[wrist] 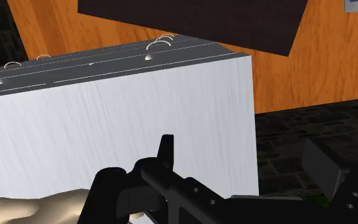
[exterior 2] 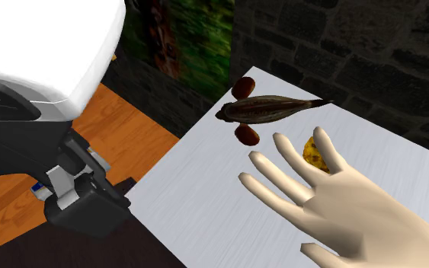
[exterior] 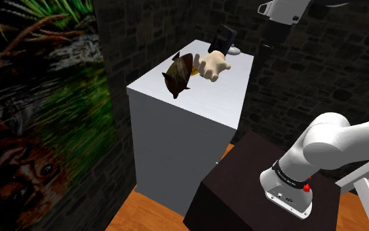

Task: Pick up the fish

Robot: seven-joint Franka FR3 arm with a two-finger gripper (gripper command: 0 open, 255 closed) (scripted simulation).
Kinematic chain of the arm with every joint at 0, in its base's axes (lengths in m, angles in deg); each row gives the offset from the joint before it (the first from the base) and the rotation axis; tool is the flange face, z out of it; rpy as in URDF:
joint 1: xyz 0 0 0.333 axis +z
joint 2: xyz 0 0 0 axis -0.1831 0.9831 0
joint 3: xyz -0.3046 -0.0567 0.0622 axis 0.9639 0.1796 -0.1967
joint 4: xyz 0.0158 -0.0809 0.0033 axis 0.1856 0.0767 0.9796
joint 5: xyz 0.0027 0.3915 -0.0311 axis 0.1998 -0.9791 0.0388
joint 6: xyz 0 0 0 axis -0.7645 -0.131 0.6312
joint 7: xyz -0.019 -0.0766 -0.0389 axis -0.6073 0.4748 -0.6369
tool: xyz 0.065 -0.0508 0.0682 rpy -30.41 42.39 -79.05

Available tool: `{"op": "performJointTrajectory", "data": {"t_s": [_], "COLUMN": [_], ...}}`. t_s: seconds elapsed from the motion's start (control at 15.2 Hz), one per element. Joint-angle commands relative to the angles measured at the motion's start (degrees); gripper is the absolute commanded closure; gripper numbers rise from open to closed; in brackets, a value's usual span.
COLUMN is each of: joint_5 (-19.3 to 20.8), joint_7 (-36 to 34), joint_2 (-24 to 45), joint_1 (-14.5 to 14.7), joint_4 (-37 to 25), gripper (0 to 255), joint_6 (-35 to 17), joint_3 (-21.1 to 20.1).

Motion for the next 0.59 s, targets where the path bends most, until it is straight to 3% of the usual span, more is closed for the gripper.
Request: {"op": "performJointTrajectory", "data": {"t_s": [0.0, 0.53], "joint_5": [0.0, 3.27], "joint_7": [0.0, -7.34], "joint_2": [0.0, 13.04], "joint_1": [0.0, -0.54], "joint_4": [0.0, -3.72], "gripper": [0, 0], "joint_6": [0.0, -13.61], "joint_3": [0.0, -9.07]}}
